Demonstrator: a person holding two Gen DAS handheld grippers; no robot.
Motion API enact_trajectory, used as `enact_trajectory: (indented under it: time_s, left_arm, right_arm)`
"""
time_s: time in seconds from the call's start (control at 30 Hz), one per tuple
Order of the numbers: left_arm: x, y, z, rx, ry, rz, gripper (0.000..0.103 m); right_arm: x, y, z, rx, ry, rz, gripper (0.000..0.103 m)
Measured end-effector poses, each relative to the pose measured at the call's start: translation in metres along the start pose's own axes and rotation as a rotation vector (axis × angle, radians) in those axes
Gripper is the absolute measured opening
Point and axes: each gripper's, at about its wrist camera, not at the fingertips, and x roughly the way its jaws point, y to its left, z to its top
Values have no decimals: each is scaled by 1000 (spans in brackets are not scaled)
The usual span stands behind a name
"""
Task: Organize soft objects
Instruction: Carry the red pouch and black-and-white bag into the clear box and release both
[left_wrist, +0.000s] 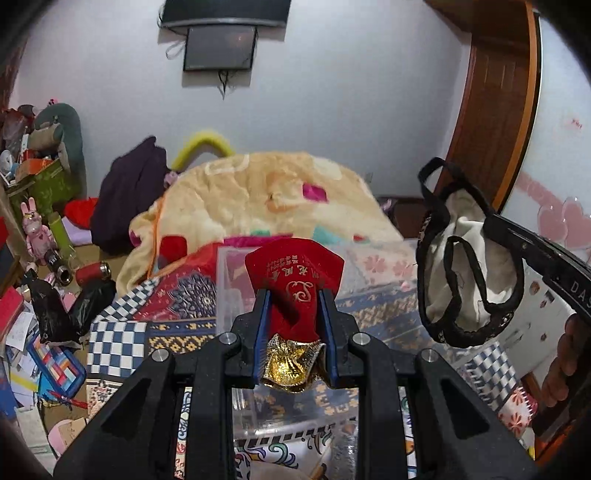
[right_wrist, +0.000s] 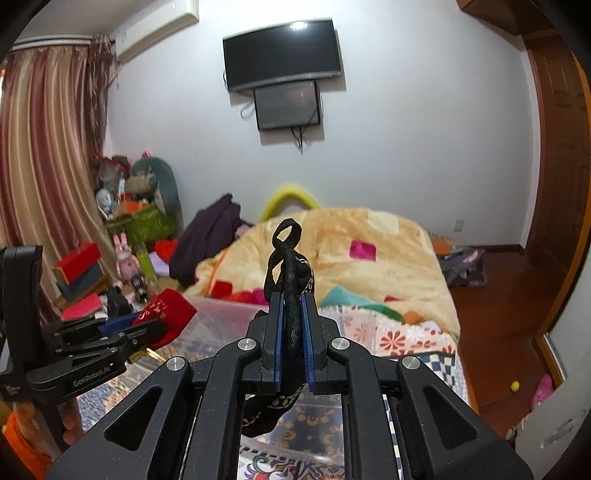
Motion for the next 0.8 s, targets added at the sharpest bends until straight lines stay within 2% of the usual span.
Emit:
enact_trajectory:
  time_s: [0.17,0.47,0.67,0.8]
  left_arm:
    - [24,-4,-8,37,81,17,25]
    - [40,-11,-15,77,152,22,26]
    - [43,-9,-14,72,166,16,30]
    - [33,-11,-14,74,151,16,39]
  right_arm:
    - [17,-4,-8,-5,91,12,9]
    - [27,-10,-16,-32,198,20,9]
    - [26,-11,-14,-44,241,25,12]
    - [23,-13,-13,-41,247,28,15]
